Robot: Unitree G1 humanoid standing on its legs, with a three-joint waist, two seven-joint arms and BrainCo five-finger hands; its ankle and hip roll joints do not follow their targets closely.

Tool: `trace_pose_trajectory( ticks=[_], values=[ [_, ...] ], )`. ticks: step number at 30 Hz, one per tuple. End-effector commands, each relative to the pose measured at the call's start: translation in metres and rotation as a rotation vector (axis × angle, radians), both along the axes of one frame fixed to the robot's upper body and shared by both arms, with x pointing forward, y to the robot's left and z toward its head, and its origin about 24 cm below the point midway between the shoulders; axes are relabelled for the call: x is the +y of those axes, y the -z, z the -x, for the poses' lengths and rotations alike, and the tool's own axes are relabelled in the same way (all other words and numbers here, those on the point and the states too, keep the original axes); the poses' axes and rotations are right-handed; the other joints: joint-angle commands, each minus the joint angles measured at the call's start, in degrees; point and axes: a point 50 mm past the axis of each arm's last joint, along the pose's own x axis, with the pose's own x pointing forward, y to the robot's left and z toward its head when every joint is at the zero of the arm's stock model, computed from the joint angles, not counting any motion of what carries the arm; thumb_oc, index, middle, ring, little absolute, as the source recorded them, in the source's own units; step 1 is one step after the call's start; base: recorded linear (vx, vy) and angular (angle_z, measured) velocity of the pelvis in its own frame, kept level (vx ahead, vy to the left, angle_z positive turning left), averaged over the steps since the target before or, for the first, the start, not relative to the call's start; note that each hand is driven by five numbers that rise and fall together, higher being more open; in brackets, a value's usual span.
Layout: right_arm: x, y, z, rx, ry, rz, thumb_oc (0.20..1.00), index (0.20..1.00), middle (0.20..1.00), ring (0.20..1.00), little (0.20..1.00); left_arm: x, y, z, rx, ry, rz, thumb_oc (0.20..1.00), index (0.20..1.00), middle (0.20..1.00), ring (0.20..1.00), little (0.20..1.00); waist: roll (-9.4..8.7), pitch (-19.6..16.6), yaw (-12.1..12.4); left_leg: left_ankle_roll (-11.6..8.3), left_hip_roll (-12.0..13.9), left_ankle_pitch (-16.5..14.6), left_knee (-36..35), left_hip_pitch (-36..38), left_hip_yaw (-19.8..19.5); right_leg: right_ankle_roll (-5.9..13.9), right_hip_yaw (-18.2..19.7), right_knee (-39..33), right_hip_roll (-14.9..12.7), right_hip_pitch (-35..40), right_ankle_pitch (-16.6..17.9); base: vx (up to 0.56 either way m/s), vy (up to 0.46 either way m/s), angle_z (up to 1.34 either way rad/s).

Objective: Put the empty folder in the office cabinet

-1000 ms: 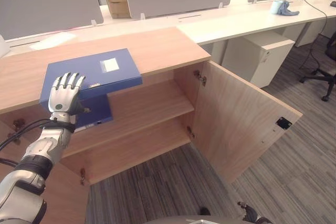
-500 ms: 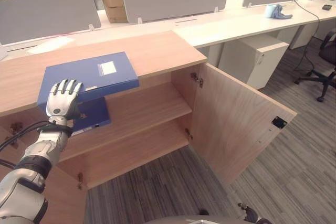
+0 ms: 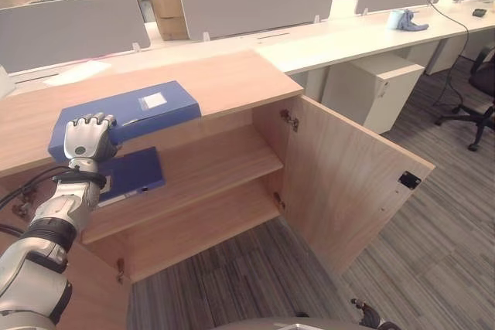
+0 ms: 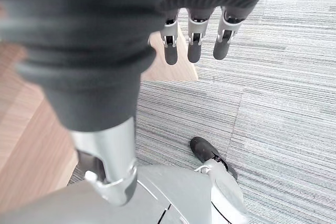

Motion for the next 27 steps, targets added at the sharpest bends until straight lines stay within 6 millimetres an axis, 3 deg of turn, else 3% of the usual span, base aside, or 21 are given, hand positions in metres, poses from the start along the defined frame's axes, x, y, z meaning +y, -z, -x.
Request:
trace_pose_trajectory(
  ticks=[1,5,7,12,14,15,17,18,19,21,24,25,27],
  values=[
    [-0.015,-0.009,-0.026,-0.083,0.008,0.031,1.000,1.000,1.000,1.000,1.000,0.012,-0.058,-0.016,-0.160,-0.017,0.022,0.200,0.200,0.200,0.200,0.200,0.22,2.7,0.9,-0.62,0.9,-5.7,0.1,1.4,-5.2,5.27,-0.3,0.1,-4.1,2.1,-1.0,-0.02,-0.003,0.05],
    [-0.014,-0.009,-0.027,-0.083,0.015,0.025,1.000,1.000,1.000,1.000,1.000,0.007,-0.075,-0.016,-0.251,0.024,0.042,0.200,0.200,0.200,0.200,0.200,0.21,2.7,1.5,-0.64,0.8,-5.7,0.1,1.3,-5.5,5.27,-0.6,0.1,-4.2,2.3,-1.1,-0.01,0.000,0.02],
    [-0.013,-0.009,-0.028,-0.087,0.032,0.021,1.000,1.000,1.000,1.000,1.000,-0.009,-0.102,-0.016,-0.385,0.118,0.067,0.200,0.200,0.200,0.200,0.200,0.11,2.6,2.2,-0.60,0.8,-5.6,0.1,1.1,-6.0,5.14,-0.9,0.1,-4.3,2.6,-1.3,-0.02,-0.002,0.02],
    [-0.010,-0.011,-0.035,-0.104,0.022,0.011,1.000,1.000,1.000,1.000,1.000,-0.037,-0.144,0.002,-0.618,0.306,0.208,0.200,0.200,0.200,0.200,0.200,-0.20,2.5,3.5,-0.60,1.0,-5.3,0.1,0.6,-7.2,4.79,-2.1,0.1,-4.4,3.2,-1.7,-0.02,-0.008,0.13],
    [-0.011,-0.011,-0.035,-0.103,0.019,0.014,1.000,1.000,1.000,1.000,1.000,-0.036,-0.144,0.003,-0.617,0.303,0.211,0.200,0.200,0.200,0.200,0.200,-0.07,2.5,3.3,-0.61,1.0,-5.3,0.1,0.6,-7.2,4.78,-2.1,0.1,-4.4,3.2,-1.7,-0.01,-0.003,0.07],
    [-0.010,-0.013,-0.039,-0.117,0.023,0.009,1.000,1.000,1.000,1.000,1.000,-0.049,-0.153,0.009,-0.682,0.391,0.326,0.200,0.200,0.200,0.200,0.200,-0.28,2.5,4.0,-0.58,1.0,-5.1,0.1,0.5,-7.7,4.64,-2.5,0.1,-4.4,3.5,-1.8,-0.02,-0.004,0.09],
    [-0.011,-0.017,-0.047,-0.145,0.019,-0.002,1.000,1.000,1.000,1.000,1.000,-0.055,-0.156,0.020,-0.706,0.454,0.429,0.200,0.200,0.200,0.200,0.200,-0.11,2.5,4.2,-0.58,1.0,-5.0,0.1,0.5,-8.0,4.54,-2.9,0.1,-4.5,3.7,-1.9,-0.03,-0.002,0.14],
    [-0.008,-0.023,-0.059,-0.195,0.017,-0.028,1.000,1.000,1.000,1.000,1.000,-0.066,-0.159,0.028,-0.737,0.541,0.560,0.200,0.200,0.200,0.200,0.200,-0.20,2.5,4.6,-0.54,1.0,-5.0,0.1,0.4,-8.4,4.45,-3.1,0.1,-4.5,3.9,-1.9,-0.02,0.002,0.16],
    [-0.008,-0.023,-0.059,-0.194,0.016,-0.026,1.000,1.000,1.000,1.000,1.000,-0.065,-0.159,0.029,-0.736,0.540,0.564,0.200,0.200,0.200,0.200,0.200,-0.09,2.4,4.6,-0.53,1.0,-5.0,0.1,0.4,-8.4,4.45,-3.1,0.1,-4.5,3.9,-1.9,-0.02,0.005,0.16],
    [-0.001,-0.039,-0.083,-0.304,0.007,-0.097,1.000,1.000,1.000,1.000,1.000,-0.075,-0.156,0.039,-0.742,0.654,0.772,0.200,0.200,0.200,0.200,0.200,-0.20,2.5,4.9,-0.45,1.0,-4.8,0.1,0.3,-8.9,4.36,-3.5,0.1,-4.6,4.1,-1.8,-0.02,0.003,0.16],
    [0.000,-0.046,-0.090,-0.341,0.004,-0.125,1.000,1.000,1.000,1.000,1.000,-0.076,-0.154,0.043,-0.722,0.689,0.849,0.200,0.200,0.200,0.200,0.200,-0.13,2.6,4.9,-0.40,1.0,-4.8,0.1,0.3,-9.0,4.33,-3.6,0.1,-4.6,4.2,-1.8,-0.02,0.003,0.07],
    [0.004,-0.057,-0.102,-0.405,0.001,-0.171,1.000,1.000,1.000,1.000,1.000,-0.079,-0.147,0.045,-0.691,0.732,0.989,0.200,0.200,0.200,0.200,0.200,-0.25,2.7,5.1,-0.34,1.0,-4.6,0.1,0.2,-9.1,4.27,-3.8,0.1,-4.6,4.2,-1.8,0.00,0.000,0.00],
    [0.006,-0.065,-0.109,-0.446,-0.002,-0.201,1.000,1.000,1.000,1.000,1.000,-0.079,-0.143,0.048,-0.663,0.748,1.054,0.200,0.200,0.200,0.200,0.200,-0.23,2.7,5.2,-0.31,1.0,-4.6,0.1,0.1,-9.2,4.26,-3.9,0.1,-4.6,4.3,-1.7,-0.01,0.001,0.03]
  ],
)
